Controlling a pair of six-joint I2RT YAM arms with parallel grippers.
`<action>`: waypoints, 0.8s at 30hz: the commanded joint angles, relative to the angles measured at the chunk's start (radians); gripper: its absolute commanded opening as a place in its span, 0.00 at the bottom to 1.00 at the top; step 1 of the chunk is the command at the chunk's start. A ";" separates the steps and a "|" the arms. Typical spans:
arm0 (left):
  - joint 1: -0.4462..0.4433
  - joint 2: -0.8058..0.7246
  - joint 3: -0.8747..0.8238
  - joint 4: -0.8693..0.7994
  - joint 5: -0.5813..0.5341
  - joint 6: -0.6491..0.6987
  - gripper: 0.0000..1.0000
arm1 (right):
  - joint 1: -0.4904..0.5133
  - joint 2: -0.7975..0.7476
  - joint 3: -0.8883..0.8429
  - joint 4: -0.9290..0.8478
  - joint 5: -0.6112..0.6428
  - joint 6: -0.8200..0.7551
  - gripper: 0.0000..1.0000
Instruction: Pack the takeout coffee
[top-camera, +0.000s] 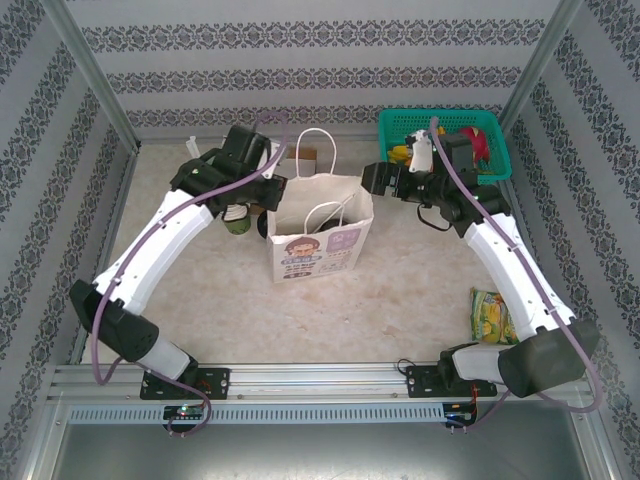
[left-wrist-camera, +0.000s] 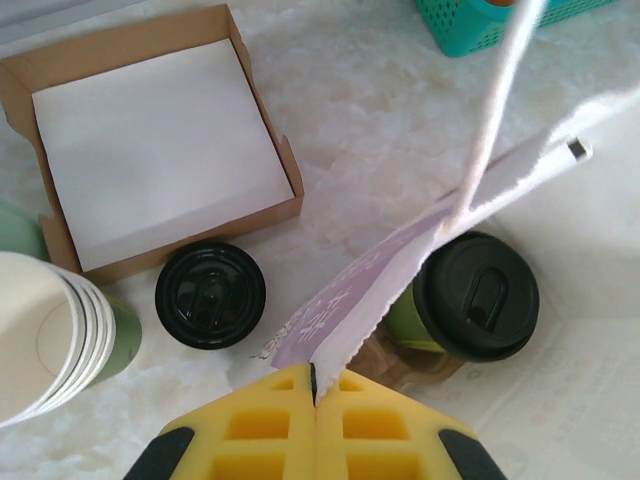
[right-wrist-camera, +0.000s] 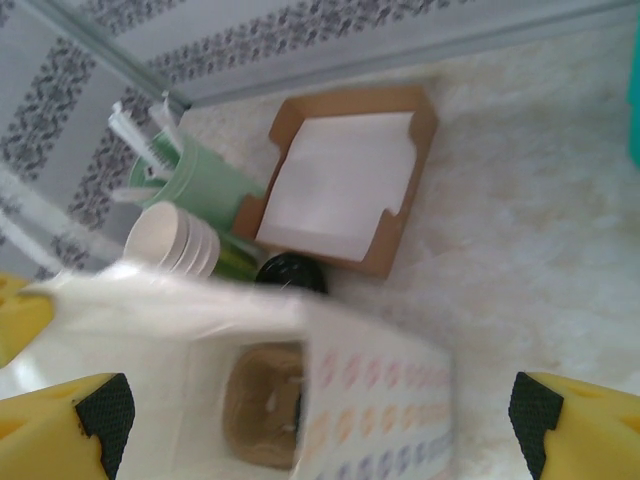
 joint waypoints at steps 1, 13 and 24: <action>0.069 -0.063 -0.050 -0.006 0.148 0.028 0.00 | -0.015 0.034 0.041 -0.012 0.123 0.035 0.98; 0.275 -0.247 -0.228 -0.065 0.345 0.253 0.00 | 0.071 0.328 0.181 -0.025 0.148 0.085 0.94; 0.372 -0.272 -0.222 -0.140 0.284 0.349 0.00 | 0.157 0.646 0.365 -0.020 0.181 0.133 0.83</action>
